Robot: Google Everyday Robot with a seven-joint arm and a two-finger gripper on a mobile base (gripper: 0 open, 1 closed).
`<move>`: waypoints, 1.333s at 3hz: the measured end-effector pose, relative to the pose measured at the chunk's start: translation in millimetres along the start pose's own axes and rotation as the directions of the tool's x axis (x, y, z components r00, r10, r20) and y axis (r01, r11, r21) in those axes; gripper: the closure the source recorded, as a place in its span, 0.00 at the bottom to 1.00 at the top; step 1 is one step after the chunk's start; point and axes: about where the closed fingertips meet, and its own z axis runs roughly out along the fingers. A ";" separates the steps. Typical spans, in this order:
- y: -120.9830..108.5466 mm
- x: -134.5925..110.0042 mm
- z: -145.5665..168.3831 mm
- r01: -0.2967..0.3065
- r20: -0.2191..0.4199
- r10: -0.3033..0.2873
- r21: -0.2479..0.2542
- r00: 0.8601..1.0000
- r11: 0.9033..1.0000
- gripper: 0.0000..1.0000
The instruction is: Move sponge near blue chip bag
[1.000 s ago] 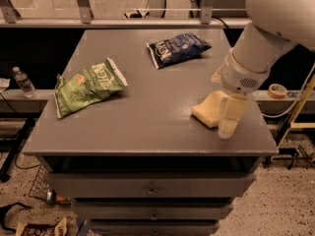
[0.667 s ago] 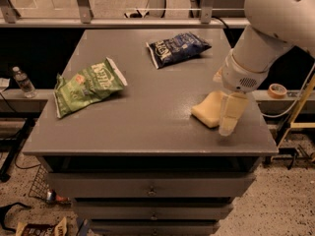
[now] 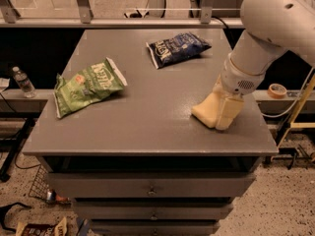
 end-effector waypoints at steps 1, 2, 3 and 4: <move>-3.9 3.3 -1.0 0.002 -0.003 -0.002 0.006 1.000 1.000 0.61; -20.6 7.4 -22.3 0.004 0.009 -0.004 0.071 1.000 0.998 0.85; -47.3 8.5 -55.8 0.003 0.030 -0.009 0.170 1.000 0.985 1.00; -47.5 8.4 -55.8 0.004 0.030 -0.009 0.170 0.999 0.985 1.00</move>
Offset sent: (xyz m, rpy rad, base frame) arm 0.0347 -0.0254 0.0544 0.0130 -0.1560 -0.0220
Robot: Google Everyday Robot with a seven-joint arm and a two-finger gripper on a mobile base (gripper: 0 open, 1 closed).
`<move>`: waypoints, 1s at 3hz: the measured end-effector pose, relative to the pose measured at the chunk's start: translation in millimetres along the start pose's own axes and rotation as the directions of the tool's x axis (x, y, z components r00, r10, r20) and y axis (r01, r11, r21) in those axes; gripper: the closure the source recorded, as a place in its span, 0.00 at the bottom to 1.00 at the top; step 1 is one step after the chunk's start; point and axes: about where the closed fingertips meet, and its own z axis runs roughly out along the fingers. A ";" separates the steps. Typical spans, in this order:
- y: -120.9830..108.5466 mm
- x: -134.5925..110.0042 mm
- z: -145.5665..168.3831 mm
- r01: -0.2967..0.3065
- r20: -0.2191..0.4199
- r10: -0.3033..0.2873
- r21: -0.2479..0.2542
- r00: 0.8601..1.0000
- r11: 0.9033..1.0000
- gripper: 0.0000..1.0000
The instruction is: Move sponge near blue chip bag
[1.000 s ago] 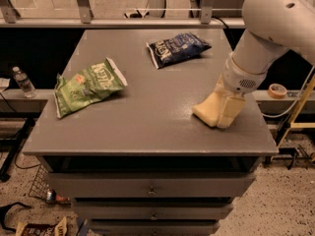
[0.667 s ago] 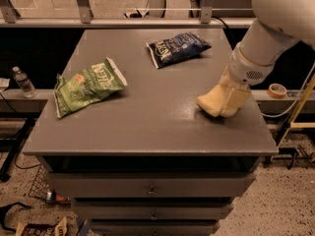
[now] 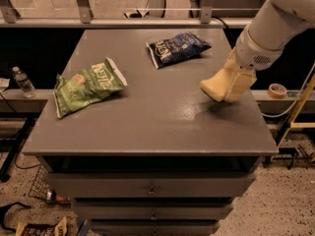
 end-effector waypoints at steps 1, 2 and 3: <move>-33.5 -20.4 8.2 0.068 0.014 -0.069 0.052 0.998 0.996 1.00; -78.6 -49.8 27.1 0.169 -0.017 -0.169 0.109 0.986 0.980 1.00; -119.9 -66.1 49.3 0.218 -0.079 -0.208 0.151 0.975 0.964 1.00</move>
Offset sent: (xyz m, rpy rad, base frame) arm 0.1525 0.0812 0.0093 -0.1486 -0.2357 0.2392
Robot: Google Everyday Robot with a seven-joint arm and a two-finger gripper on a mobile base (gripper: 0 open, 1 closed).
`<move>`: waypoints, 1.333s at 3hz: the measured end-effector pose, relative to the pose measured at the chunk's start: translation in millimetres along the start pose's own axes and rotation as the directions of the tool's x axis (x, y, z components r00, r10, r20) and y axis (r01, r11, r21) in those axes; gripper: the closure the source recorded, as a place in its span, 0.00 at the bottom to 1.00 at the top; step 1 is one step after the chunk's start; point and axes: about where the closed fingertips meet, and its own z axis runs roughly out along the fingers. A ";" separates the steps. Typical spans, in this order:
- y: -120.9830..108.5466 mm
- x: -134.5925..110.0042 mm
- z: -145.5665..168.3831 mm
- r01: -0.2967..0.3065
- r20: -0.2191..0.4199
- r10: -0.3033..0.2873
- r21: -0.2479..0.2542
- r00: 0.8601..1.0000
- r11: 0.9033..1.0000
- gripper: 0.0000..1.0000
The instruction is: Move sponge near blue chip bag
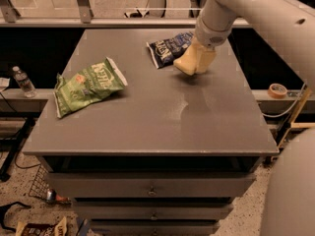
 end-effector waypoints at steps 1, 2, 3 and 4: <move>-30.8 6.0 17.3 -0.013 -0.046 0.015 0.036 0.999 0.999 0.86; -36.4 7.3 20.2 -0.017 -0.051 0.019 0.043 0.999 0.999 0.71; -35.6 6.6 23.5 -0.015 -0.051 0.017 0.038 0.999 0.999 0.46; -34.6 6.2 26.4 -0.015 -0.051 0.016 0.034 0.999 0.999 0.23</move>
Offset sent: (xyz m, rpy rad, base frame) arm 0.0357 -0.0019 -0.0025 -0.0310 -0.0372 -0.0354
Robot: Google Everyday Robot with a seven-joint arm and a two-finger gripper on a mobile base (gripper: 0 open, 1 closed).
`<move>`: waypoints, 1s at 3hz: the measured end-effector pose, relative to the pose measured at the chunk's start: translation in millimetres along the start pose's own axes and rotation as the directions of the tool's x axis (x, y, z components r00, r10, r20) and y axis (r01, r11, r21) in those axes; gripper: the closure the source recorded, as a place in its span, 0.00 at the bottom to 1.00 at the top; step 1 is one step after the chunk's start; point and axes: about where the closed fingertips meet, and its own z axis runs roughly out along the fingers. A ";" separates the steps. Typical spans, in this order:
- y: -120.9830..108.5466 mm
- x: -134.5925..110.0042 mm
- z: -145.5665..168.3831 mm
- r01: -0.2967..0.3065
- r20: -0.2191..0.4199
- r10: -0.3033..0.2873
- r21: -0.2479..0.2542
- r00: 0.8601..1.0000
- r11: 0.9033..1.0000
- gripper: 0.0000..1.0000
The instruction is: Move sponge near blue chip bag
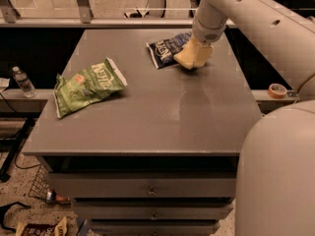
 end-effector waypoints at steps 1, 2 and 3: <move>1.0 -0.5 2.8 0.001 0.000 -0.001 -0.004 1.000 1.000 0.02; 1.5 -0.7 4.1 0.002 0.000 -0.002 -0.006 1.000 1.000 0.00; -5.4 1.2 2.8 0.006 -0.027 -0.006 0.004 1.000 1.000 0.00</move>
Offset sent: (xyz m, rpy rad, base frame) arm 0.0003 0.0006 -0.0027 -0.0008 0.0039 0.0009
